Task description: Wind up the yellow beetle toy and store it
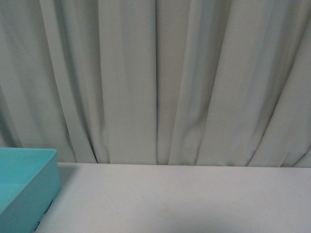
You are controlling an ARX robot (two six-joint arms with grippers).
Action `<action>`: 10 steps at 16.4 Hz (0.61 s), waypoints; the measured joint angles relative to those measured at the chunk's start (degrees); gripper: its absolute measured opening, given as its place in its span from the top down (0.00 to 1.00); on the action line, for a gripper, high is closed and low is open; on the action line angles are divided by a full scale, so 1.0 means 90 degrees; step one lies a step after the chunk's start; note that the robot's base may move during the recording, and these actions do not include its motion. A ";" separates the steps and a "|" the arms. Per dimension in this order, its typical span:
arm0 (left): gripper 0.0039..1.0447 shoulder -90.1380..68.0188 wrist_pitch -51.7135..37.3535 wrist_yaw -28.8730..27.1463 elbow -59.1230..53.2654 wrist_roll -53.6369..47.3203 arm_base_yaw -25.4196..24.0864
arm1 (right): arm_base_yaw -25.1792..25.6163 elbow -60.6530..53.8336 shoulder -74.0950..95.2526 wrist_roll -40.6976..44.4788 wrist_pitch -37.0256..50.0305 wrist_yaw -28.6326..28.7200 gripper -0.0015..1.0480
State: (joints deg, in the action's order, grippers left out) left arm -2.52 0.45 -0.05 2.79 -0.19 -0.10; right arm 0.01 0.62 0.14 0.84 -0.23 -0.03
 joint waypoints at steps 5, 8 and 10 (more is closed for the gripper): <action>0.99 0.0248 -0.0036 0.0000 -0.0245 -0.0002 0.0012 | 0.0000 0.0000 0.0000 0.0000 0.0000 0.0000 0.06; 0.99 0.0243 -0.0024 0.0000 -0.0245 0.0000 0.0012 | 0.0000 0.0000 0.0000 0.0000 0.0002 0.0000 0.06; 0.99 0.0243 -0.0024 0.0002 -0.0245 0.0000 0.0012 | 0.0000 0.0000 0.0000 0.0000 0.0002 0.0002 0.06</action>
State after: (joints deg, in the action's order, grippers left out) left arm -0.34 0.23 -0.03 0.58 -0.19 0.01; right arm 0.01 0.62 0.14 0.84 -0.21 -0.01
